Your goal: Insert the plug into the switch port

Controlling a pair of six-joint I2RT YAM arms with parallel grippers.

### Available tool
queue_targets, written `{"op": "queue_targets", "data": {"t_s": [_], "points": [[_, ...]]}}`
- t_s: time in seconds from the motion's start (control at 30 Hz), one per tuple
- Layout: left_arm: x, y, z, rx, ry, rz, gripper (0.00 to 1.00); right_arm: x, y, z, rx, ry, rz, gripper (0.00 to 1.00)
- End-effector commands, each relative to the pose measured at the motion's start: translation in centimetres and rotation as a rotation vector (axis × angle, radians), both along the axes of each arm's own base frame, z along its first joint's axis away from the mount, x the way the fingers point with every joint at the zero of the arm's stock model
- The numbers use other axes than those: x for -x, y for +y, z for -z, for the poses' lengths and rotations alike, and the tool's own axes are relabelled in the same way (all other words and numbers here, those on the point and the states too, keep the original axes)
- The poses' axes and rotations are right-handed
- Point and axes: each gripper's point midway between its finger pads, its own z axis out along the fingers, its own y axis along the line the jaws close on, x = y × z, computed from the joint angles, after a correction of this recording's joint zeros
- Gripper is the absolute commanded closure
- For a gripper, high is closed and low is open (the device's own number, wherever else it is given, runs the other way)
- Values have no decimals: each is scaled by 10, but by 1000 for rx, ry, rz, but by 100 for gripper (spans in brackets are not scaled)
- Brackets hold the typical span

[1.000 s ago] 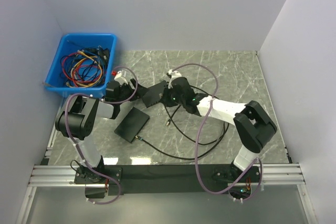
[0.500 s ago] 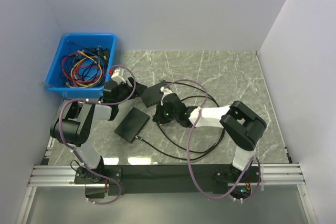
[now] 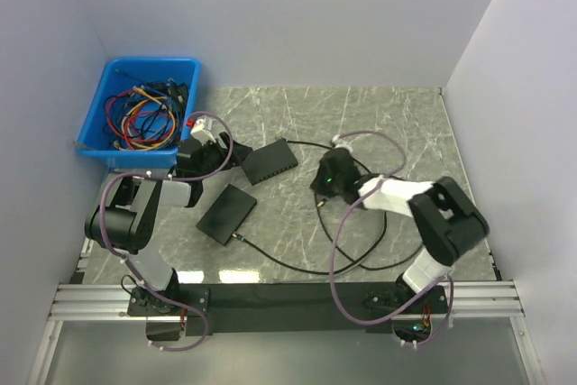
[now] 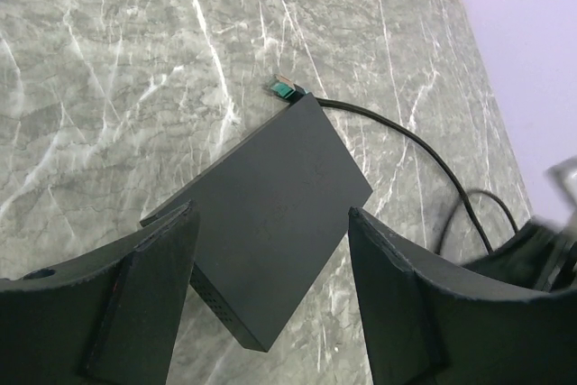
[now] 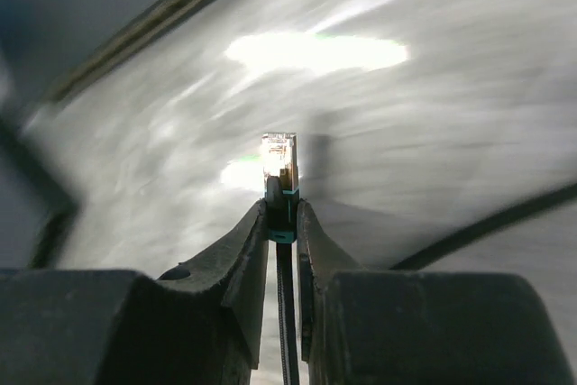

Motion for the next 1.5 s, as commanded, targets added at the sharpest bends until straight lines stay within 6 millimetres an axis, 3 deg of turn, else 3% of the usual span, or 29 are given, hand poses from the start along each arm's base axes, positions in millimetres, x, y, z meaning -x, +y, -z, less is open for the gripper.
{"op": "queue_targets", "data": {"t_s": [0.0, 0.03, 0.07, 0.1, 0.13, 0.17, 0.2, 0.23, 0.27, 0.33, 0.37, 0.43, 0.47, 0.53, 0.6, 0.7, 0.73, 0.77, 0.87, 0.9, 1.07, 1.23, 1.33, 1.47], "points": [[-1, -3, -20, 21, -60, 15, 28, -34, -24, -78, 7, -171, 55, 100], [0, -4, -23, 24, -67, 16, 28, -38, -20, -98, -18, -200, 30, 100], [1, -3, -24, 22, -65, 15, 28, -51, -16, -141, -54, -283, 27, 100], [3, -3, -29, 22, -73, 17, 28, -56, -17, -158, -59, -307, 25, 100], [3, -3, -30, 21, -76, 14, 28, -64, -20, -179, -60, -347, 38, 100], [5, -2, -30, 19, -70, 11, 29, -77, -23, -220, -55, -425, 56, 100], [7, -2, -32, 21, -70, 12, 29, -85, -29, -241, -41, -464, 84, 100], [8, -1, -36, 22, -78, 11, 29, -98, -45, -260, -24, -499, 141, 100], [10, 0, -37, 22, -77, 9, 28, -115, -59, -295, -20, -565, 205, 100], [14, -1, -45, 30, -92, 13, 28, -133, -80, -323, -27, -607, 266, 100], [16, -1, -45, 36, -86, 13, 29, -147, -107, -356, -30, -661, 357, 100], [18, -2, -49, 41, -94, 16, 28, -166, -127, -364, -32, -653, 406, 100], [20, -4, -51, 40, -96, 19, 28, -170, -132, -388, -74, -690, 422, 100], [21, -5, -53, 36, -96, 21, 28, -182, -143, -400, -89, -706, 438, 100], [22, -6, -56, 33, -103, 22, 28, -181, -148, -439, -91, -787, 452, 100], [23, -8, -57, 32, -105, 24, 28, -167, -164, -495, -92, -930, 506, 100], [24, -9, -58, 33, -106, 28, 28, -162, -177, -508, -75, -963, 566, 100], [24, -10, -57, 32, -103, 30, 28, -150, -187, -533, -65, -1030, 597, 100], [25, -13, -58, 31, -107, 35, 28, -127, -214, -564, 4, -1119, 701, 100], [25, -14, -59, 32, -110, 35, 28, -108, -221, -588, -18, -1191, 726, 100], [25, -21, -59, 35, -108, 50, 28, -41, -252, -647, -67, -1384, 824, 100], [26, -30, -57, 33, -101, 65, 28, 0, -265, -692, -69, -1500, 866, 100], [27, -34, -59, 26, -107, 70, 28, 13, -275, -701, -36, -1536, 911, 100], [26, -38, -57, 25, -104, 78, 28, 46, -289, -716, 6, -1629, 970, 100]]}}
